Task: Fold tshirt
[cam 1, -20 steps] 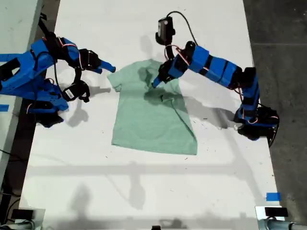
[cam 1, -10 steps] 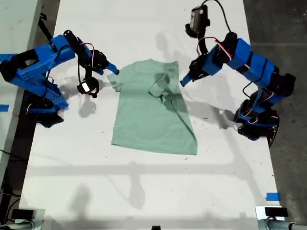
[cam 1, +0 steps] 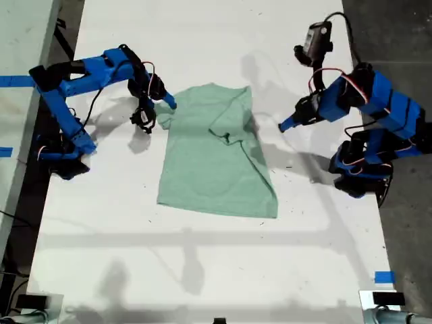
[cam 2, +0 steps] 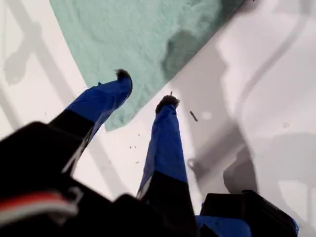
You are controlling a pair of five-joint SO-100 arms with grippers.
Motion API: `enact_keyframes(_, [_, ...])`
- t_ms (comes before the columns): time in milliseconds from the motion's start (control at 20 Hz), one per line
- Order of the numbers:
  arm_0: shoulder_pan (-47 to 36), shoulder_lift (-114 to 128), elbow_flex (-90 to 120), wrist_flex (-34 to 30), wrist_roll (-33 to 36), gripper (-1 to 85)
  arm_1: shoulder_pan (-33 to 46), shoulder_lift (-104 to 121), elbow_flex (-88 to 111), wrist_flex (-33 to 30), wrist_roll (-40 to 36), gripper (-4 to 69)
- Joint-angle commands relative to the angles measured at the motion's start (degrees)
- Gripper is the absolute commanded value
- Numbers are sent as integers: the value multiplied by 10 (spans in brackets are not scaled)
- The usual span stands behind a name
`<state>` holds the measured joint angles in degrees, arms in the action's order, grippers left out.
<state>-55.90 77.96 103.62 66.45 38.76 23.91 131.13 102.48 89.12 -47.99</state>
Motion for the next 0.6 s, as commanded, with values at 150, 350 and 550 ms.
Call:
enact_keyframes(150, [-31, -33, -26, -9, 20, 250, -13, 68, 16, -11, 11, 146])
enact_keyframes(350, [-37, -88, -48, -17, 49, 12, -18, 93, 46, -17, 18, 146])
enact_keyframes(550, [-25, -2, -40, 11, 48, 1, -17, 134, 75, -15, 23, 144])
